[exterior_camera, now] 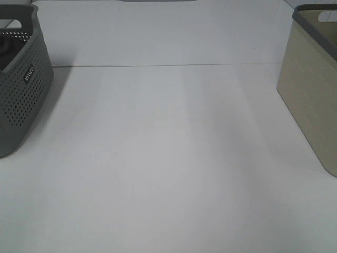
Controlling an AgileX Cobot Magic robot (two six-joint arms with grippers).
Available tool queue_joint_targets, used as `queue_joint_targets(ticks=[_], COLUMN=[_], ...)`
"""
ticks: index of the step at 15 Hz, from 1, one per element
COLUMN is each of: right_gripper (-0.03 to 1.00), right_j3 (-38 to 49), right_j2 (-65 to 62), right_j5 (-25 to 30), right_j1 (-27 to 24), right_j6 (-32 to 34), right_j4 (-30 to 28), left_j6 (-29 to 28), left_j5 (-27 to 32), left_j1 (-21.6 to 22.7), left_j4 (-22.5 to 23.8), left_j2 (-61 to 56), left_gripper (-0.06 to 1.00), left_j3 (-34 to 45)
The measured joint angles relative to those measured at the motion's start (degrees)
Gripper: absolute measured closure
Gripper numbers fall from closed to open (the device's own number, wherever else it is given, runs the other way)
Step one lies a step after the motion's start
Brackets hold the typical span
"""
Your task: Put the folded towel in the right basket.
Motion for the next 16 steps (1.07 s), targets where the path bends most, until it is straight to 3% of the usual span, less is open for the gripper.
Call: queue_joint_targets(ticks=[4, 7, 9, 11, 13, 16], right_gripper=[0.01, 0.02, 0.02, 0.02, 0.02, 0.02], right_j3=[5.16, 28.42, 55.06, 71.68, 84.17, 92.48], right_j2=[-9.91, -29.56, -51.51, -68.64, -86.17, -101.3], right_j5=[-0.29, -0.97, -7.91, -11.46, -12.15, -9.17], right_j1=[0.0, 0.0, 0.0, 0.0, 0.0, 0.0], right_j6=[-0.69, -2.58, -3.78, -7.56, -9.57, -9.05], right_j4=[0.06, 0.0, 0.0, -0.11, -1.2, -1.32], left_j6=[0.0, 0.0, 0.0, 0.0, 0.0, 0.0], left_j5=[0.0, 0.0, 0.0, 0.0, 0.0, 0.0], left_j1=[0.0, 0.0, 0.0, 0.0, 0.0, 0.0], left_j4=[0.0, 0.0, 0.0, 0.0, 0.0, 0.0], left_j2=[0.0, 0.0, 0.0, 0.0, 0.0, 0.0], left_gripper=[-0.05, -0.05, -0.05, -0.05, -0.05, -0.05], left_j3=[0.0, 0.0, 0.0, 0.0, 0.0, 0.0])
